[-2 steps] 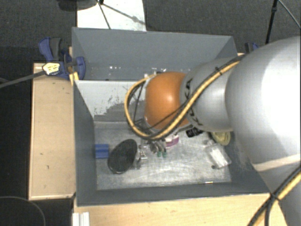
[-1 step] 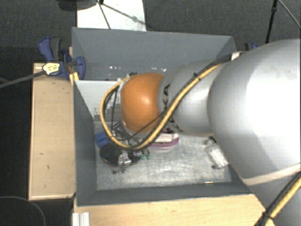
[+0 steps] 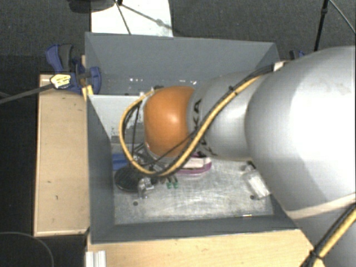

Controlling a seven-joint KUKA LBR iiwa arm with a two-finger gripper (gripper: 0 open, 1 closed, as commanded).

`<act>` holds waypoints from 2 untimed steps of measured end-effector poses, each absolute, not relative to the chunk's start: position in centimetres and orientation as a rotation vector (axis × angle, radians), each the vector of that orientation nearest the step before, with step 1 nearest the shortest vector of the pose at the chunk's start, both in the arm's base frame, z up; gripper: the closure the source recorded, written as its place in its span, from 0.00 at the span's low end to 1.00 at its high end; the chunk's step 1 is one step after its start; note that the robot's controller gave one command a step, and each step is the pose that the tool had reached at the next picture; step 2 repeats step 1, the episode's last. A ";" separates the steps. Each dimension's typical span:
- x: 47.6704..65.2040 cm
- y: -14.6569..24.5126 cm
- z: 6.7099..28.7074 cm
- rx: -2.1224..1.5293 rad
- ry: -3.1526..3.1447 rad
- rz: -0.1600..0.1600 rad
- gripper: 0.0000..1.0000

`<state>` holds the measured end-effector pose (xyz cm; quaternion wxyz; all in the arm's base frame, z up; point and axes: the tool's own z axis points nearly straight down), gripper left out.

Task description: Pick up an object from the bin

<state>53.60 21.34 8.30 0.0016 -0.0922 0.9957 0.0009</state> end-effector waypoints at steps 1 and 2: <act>53.5 22.1 22.0 -0.253 3.122 0.006 1.00; 53.5 22.1 22.0 -0.253 3.122 0.006 1.00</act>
Offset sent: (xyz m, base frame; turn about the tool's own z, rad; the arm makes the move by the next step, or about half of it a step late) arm -0.0028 0.0064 0.1322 0.0249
